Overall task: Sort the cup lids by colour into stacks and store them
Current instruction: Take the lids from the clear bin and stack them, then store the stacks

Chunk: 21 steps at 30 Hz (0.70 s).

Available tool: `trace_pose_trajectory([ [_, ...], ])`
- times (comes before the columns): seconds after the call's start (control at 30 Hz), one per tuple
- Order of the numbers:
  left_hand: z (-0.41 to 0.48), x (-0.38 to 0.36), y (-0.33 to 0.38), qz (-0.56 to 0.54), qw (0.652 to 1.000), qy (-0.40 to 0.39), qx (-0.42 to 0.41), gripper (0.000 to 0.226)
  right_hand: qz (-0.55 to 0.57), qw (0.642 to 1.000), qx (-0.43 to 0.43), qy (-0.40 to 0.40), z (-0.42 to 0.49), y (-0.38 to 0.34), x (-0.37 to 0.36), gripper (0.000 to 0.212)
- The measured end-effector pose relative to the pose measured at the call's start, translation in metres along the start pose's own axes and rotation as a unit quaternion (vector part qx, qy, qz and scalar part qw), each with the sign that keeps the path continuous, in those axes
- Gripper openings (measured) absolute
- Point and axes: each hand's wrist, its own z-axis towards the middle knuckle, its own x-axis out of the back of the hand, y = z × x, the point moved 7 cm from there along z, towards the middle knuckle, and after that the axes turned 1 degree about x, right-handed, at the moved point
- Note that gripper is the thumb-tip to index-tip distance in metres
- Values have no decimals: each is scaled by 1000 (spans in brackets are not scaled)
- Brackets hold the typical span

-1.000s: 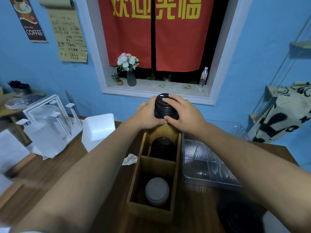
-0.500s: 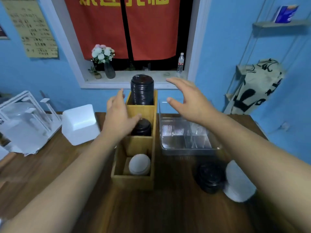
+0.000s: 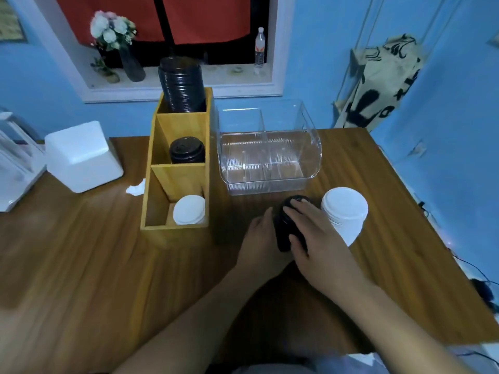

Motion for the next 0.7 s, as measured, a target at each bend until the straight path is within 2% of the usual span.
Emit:
trace_pose_trajectory([
  [0.07, 9, -8, -7, 22, 1000, -4, 19, 85, -30, 999, 0, -23, -2, 5, -12, 57],
  [0.23, 22, -17, -11, 25, 1000, 12, 2, 71, -137, 990, 2, -28, -7, 12, -21, 66],
  [0.4, 17, -20, -10, 33, 999, 21, -27, 78, -195, 980, 38, -21, -10, 17, -20, 73],
  [0.5, 8, -18, -12, 28, 999, 22, -41, 82, -166, 985, 52, -11, -13, 14, -17, 71],
  [0.7, -12, 16, -11, -3, 999, 32, -18, 82, -4, 998, 36, -47, -10, -3, 0, 58],
])
